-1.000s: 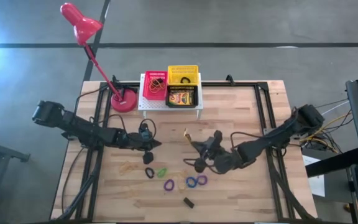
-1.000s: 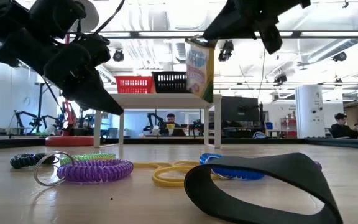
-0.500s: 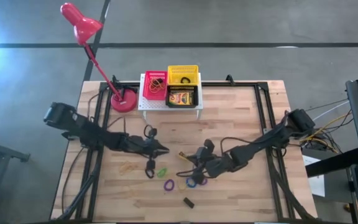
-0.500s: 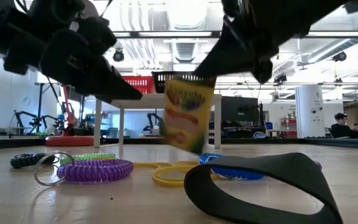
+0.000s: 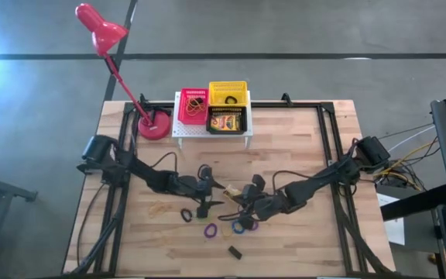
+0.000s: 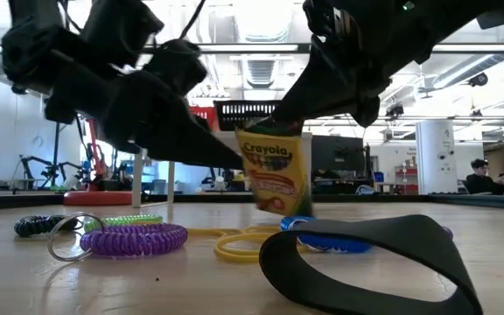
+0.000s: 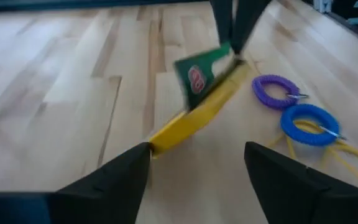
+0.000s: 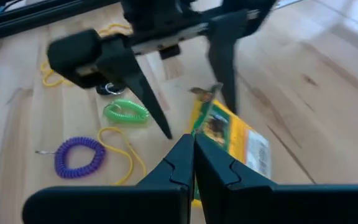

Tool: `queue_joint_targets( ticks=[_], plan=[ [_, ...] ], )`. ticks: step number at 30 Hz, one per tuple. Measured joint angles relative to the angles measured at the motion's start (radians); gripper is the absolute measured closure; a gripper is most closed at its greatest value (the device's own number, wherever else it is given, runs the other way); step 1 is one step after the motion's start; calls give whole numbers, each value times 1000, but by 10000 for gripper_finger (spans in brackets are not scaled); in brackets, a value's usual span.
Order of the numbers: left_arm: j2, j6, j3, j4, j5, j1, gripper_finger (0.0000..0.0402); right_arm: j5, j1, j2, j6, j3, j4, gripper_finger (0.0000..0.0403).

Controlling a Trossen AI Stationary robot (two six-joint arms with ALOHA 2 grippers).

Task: Pick & Place Office Desk Supplies
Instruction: Put the crayon box into the black bin on the shelf

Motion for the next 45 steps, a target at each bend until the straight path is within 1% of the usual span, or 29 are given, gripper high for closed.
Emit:
queue_joint_targets(
  ticks=[2, 4, 7, 10, 15, 18, 21, 24, 27, 30, 33, 35, 38, 40, 45],
  plan=[
    [25, 44, 30, -1, -8, 0, 128, -20, 0, 0, -3, 0, 0, 394],
    [41, 74, 57, -3, -7, 0, 132, -44, 0, 0, -16, 0, 2, 394],
    [51, 91, 78, -9, -7, -1, 157, -50, 0, -5, -32, 0, 1, 394],
    [51, 91, 75, -20, -7, -1, 202, -67, 0, -13, -47, 0, -4, 394],
    [51, 74, 72, -67, -3, -2, 292, -85, -2, -28, -53, 1, -12, 391],
    [51, 60, 72, -88, -4, -3, 338, -169, -21, -48, -52, 2, -29, 370],
    [51, 41, 73, -88, -4, -4, 371, -238, -44, -63, -52, 2, -45, 330],
    [46, 18, 74, -101, -4, -3, 374, -261, -69, -71, -52, 5, -92, 280],
    [27, -1, 76, -152, -8, -3, 372, -264, -95, -71, -58, 27, -163, 230],
    [8, -4, 94, -244, -12, -2, 357, -264, -116, -61, -141, 62, -195, 187],
    [-4, 6, 123, -330, -12, -3, 352, -247, -124, -53, -253, 102, -215, 158],
    [-6, 7, 133, -354, -10, -3, 353, -230, -126, -54, -292, 146, -242, 149],
    [-6, 11, 141, -367, -7, -3, 355, -210, -126, -56, -312, 215, -359, 146],
    [-7, 11, 143, -367, -8, -3, 355, -219, -130, -46, -310, 241, -406, 148],
    [-7, 11, 142, -367, -12, -4, 355, -264, -144, -5, -308, 259, -424, 167]
  ],
)
